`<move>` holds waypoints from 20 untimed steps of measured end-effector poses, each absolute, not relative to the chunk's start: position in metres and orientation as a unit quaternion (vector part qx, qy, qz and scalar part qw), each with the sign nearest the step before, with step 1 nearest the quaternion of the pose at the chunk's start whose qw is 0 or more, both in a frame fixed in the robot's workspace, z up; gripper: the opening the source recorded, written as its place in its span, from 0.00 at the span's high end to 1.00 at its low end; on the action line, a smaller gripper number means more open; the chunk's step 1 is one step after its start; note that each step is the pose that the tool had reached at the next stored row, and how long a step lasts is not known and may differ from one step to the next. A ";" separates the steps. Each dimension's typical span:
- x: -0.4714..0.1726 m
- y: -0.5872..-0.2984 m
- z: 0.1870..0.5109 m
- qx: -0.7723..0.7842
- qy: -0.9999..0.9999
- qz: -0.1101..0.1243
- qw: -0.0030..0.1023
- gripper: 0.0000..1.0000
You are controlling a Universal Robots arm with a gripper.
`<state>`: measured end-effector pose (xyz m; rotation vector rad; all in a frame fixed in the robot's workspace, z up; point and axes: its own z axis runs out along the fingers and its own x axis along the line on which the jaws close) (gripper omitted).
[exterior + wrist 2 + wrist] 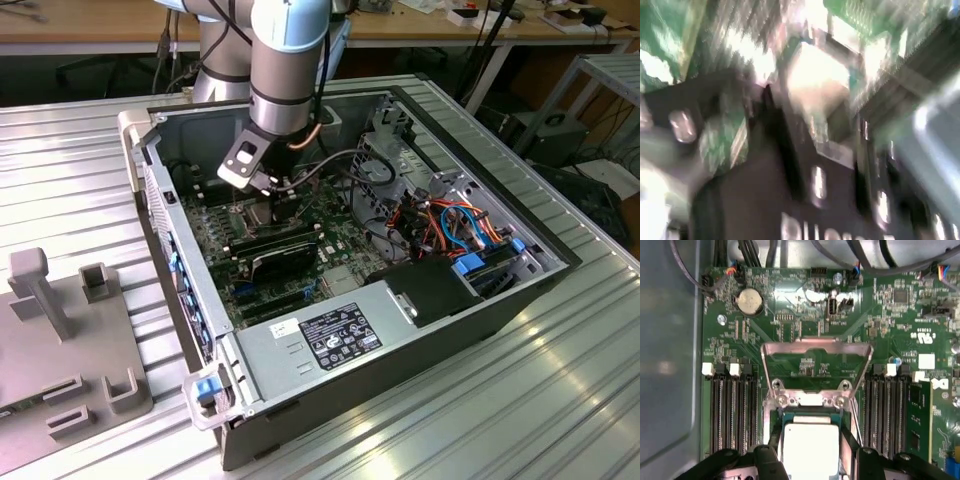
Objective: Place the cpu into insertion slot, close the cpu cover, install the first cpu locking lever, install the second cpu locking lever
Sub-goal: 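Place the cpu into insertion slot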
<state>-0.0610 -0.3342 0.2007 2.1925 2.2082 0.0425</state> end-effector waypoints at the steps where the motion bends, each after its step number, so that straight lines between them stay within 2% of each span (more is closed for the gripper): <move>1: -0.061 -0.334 0.201 0.704 0.709 0.014 0.015 0.45; 20: -0.061 -0.334 0.199 0.705 0.709 0.014 0.015 0.45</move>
